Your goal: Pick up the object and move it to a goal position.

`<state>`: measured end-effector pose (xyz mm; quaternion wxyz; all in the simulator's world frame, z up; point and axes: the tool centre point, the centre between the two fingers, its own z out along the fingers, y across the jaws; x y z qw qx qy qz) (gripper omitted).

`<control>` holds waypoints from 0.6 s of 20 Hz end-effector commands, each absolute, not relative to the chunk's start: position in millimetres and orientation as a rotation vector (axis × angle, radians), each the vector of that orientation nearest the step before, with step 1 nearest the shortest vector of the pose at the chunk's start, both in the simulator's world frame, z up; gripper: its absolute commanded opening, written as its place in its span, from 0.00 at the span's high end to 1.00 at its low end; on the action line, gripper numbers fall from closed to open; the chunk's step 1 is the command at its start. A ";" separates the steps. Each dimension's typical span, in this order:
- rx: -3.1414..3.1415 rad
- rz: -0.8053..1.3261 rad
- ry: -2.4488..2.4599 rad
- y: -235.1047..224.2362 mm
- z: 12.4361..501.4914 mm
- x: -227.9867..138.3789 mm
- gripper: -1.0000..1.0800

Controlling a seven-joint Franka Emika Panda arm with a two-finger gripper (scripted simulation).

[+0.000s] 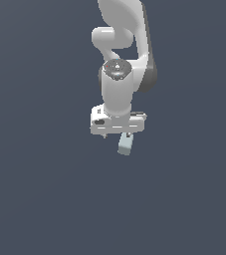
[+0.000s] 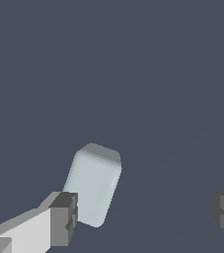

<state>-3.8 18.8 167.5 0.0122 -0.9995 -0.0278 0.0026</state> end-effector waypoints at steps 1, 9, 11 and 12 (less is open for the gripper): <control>-3.116 0.008 -0.087 18.8 167.5 -3.8 0.04; -3.093 0.021 -0.155 36.8 159.0 -6.8 0.04; -3.090 0.023 -0.166 38.7 158.3 -7.0 0.04; -3.090 0.023 -0.167 38.8 158.4 -7.0 0.04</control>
